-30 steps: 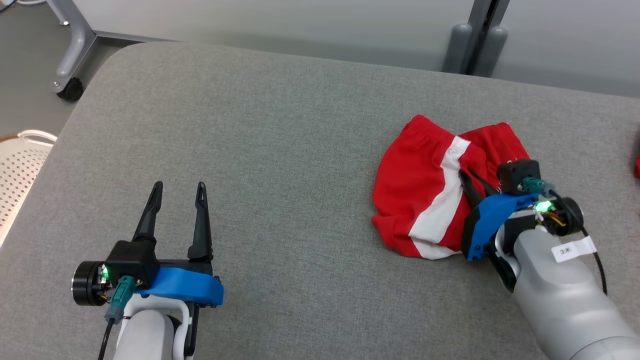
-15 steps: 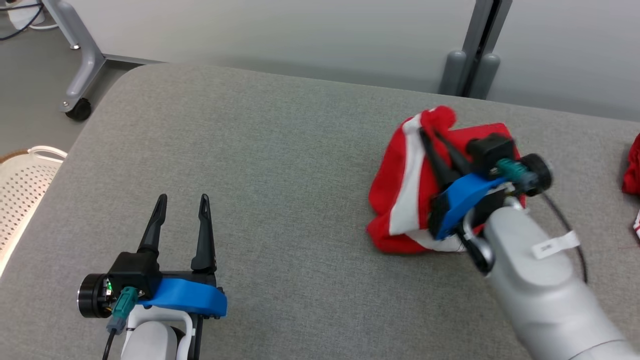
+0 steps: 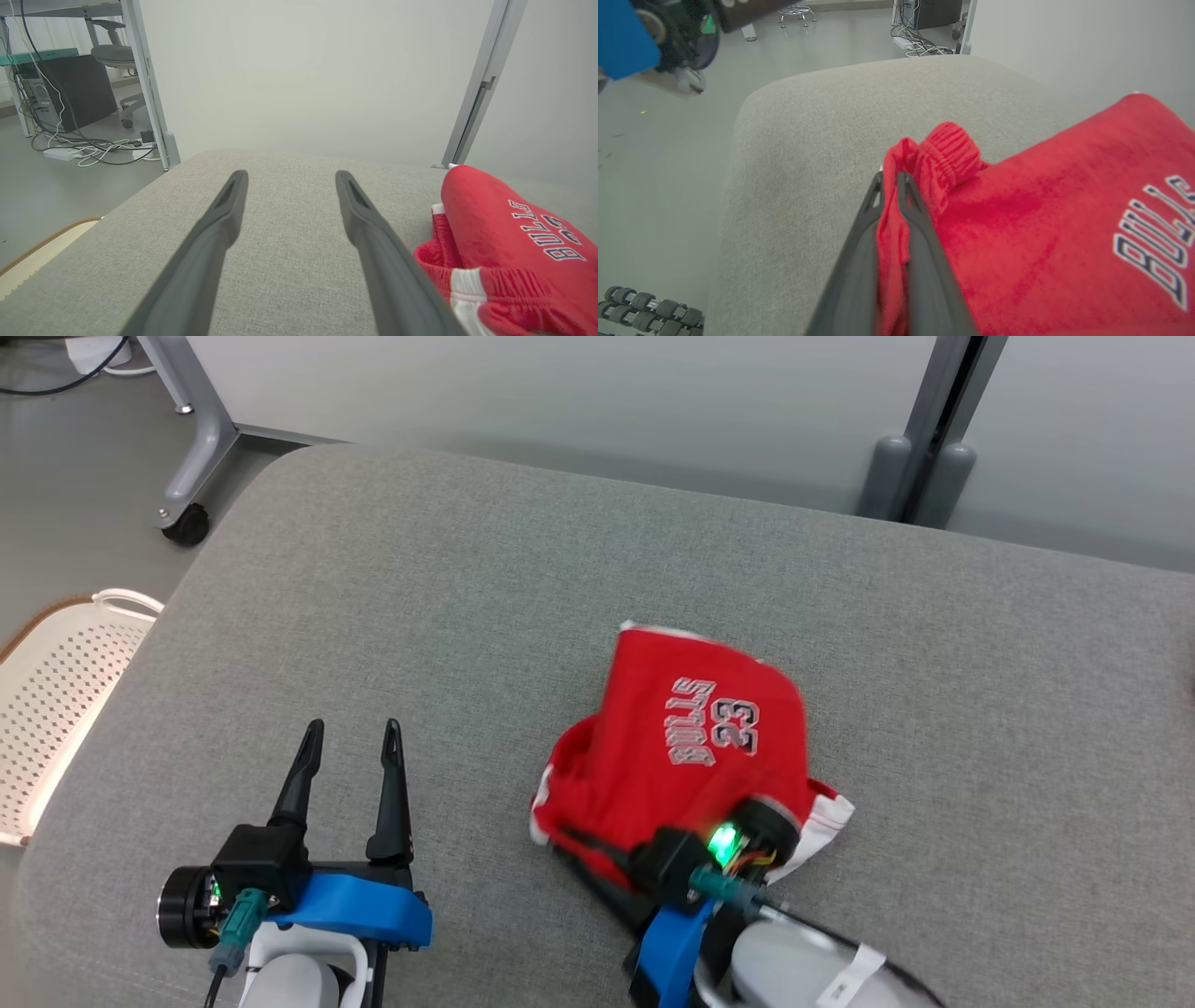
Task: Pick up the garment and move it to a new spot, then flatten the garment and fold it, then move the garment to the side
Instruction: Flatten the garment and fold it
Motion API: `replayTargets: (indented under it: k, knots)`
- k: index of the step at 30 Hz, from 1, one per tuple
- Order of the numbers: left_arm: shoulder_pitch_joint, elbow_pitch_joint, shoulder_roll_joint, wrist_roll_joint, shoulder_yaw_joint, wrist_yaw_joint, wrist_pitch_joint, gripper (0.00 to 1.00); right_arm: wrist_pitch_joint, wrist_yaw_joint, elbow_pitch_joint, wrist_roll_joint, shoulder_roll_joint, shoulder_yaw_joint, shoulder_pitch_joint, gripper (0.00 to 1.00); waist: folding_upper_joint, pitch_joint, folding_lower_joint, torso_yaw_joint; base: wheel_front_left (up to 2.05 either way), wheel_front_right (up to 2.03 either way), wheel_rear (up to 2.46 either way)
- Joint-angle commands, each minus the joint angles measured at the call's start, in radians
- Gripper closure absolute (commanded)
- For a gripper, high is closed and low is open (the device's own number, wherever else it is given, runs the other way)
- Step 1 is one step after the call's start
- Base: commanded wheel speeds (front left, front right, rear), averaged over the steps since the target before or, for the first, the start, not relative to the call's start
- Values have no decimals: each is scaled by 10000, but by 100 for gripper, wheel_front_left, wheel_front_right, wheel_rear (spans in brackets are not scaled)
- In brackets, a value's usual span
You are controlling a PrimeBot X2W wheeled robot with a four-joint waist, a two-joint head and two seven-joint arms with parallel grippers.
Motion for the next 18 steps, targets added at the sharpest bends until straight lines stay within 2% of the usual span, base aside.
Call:
replayTargets:
  k: [1,2,3,4,5,6,10,18]
  knots:
    - [57,12,-10,-50,-15,44,-46,0,-35,1,-123,306,6,570,289,100,0,5,1,-27,0,0,0]
    - [73,9,-10,-54,-4,69,-46,0,-35,1,-180,468,3,850,381,100,0,2,1,-63,0,0,0]
    - [92,13,-10,-63,11,74,-46,0,-35,1,-223,630,2,1077,462,71,0,0,1,-116,0,0,0]
    - [122,21,-9,-59,55,84,-46,0,-37,1,-332,780,0,1168,467,52,0,-4,1,-197,0,0,0]
    - [122,21,-9,-59,55,84,-46,0,-37,1,-332,780,0,1168,467,52,0,-4,1,-197,0,0,0]
    - [148,19,-13,-64,48,90,-46,0,-35,1,-364,873,-2,1185,486,0,0,-6,1,-270,0,0,0]
    - [213,-28,-9,-30,192,110,-46,0,-35,1,-797,961,-113,658,587,0,0,-53,1,-697,0,0,0]
    - [311,-141,-9,85,484,105,-46,0,-34,1,-2115,474,-1176,-2269,1218,0,0,-145,1,-1366,0,0,0]
